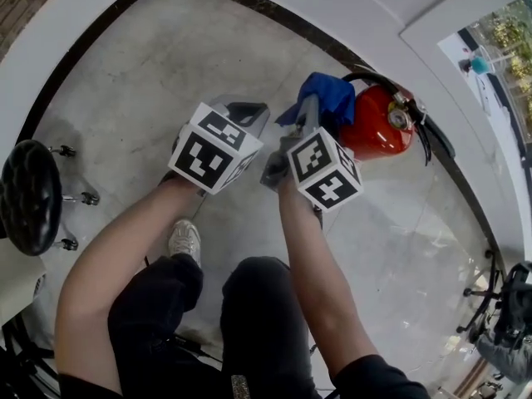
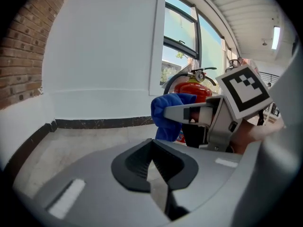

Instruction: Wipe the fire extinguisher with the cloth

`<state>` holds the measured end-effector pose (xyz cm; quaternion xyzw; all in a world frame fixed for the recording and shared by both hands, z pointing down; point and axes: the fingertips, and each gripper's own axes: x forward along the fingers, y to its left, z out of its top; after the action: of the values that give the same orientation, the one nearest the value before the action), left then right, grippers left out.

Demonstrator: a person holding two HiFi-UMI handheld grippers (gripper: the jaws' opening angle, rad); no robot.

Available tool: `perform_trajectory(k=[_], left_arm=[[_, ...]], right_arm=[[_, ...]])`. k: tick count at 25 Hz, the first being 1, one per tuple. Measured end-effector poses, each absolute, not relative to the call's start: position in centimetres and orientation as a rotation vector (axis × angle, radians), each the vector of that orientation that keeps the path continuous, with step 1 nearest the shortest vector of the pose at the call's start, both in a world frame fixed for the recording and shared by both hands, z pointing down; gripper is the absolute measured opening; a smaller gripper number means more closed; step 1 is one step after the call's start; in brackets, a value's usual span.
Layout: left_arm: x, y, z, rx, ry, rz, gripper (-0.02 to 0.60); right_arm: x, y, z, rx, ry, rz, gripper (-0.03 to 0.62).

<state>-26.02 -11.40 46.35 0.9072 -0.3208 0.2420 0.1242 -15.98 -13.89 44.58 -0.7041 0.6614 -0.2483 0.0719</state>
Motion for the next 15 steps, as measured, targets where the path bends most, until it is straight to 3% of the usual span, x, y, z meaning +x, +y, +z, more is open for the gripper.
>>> perform_trajectory(k=[6, 15], left_arm=[[-24.6, -10.4, 47.0, 2.647, -0.913, 0.731, 0.005], [-20.4, -7.8, 47.4, 2.670, -0.830, 0.748, 0.005]], right_arm=[[-15.4, -11.3, 47.1, -2.114, 1.983, -0.810, 0.094], [-13.3, -5.1, 45.4, -2.113, 2.167, -0.621, 0.094]])
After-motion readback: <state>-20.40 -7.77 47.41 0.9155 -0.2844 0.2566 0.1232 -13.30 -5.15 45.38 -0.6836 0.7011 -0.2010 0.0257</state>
